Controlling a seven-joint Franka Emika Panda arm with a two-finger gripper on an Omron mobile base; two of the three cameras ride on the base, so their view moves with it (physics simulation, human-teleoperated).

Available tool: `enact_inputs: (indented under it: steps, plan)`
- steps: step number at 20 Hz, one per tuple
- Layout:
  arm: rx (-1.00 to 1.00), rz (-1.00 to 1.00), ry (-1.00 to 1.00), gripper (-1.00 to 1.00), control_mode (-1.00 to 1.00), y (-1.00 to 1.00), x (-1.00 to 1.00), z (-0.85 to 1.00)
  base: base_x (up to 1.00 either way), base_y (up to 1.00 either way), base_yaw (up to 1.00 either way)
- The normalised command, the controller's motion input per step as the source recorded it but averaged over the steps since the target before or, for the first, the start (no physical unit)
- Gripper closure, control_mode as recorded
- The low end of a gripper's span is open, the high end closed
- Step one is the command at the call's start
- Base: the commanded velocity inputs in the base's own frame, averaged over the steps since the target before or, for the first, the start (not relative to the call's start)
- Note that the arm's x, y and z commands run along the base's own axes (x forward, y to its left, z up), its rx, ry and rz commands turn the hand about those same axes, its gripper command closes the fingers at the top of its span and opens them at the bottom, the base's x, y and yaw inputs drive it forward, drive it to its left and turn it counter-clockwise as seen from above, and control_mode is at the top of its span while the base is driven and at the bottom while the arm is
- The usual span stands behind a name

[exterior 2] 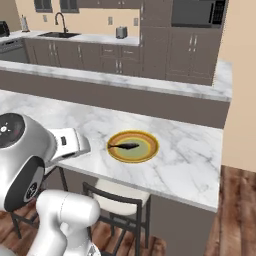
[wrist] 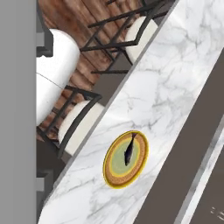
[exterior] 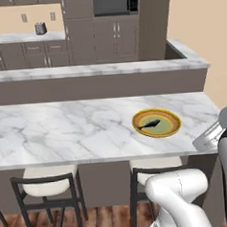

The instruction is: Take the cheese, fish, and squash from the fridge and place them on the plate on the dining counter to create an appetizer plate.

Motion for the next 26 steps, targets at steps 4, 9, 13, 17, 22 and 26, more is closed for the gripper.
enact_inputs:
  steps: [4,9,13,17,22,26]
  plan:
    - [0.0,0.0,0.0,-1.0,1.0,0.0,0.0,0.0,-0.37,0.88,0.2]
    - [0.0,0.0,0.0,-1.0,1.0,0.0,0.0,0.0,-0.01,1.0,0.21]
    - [0.0,0.0,0.0,-1.0,1.0,0.0,0.0,0.0,0.3,1.0,0.01]
    - [0.0,0.0,0.0,-1.0,1.0,0.0,0.0,0.0,0.3,1.0,0.0]
    - [0.0,0.0,0.0,-1.0,1.0,0.0,0.0,0.0,0.3,1.0,0.0]
    - [0.0,0.0,0.0,-1.0,1.0,0.0,0.0,0.0,0.0,1.0,0.09]
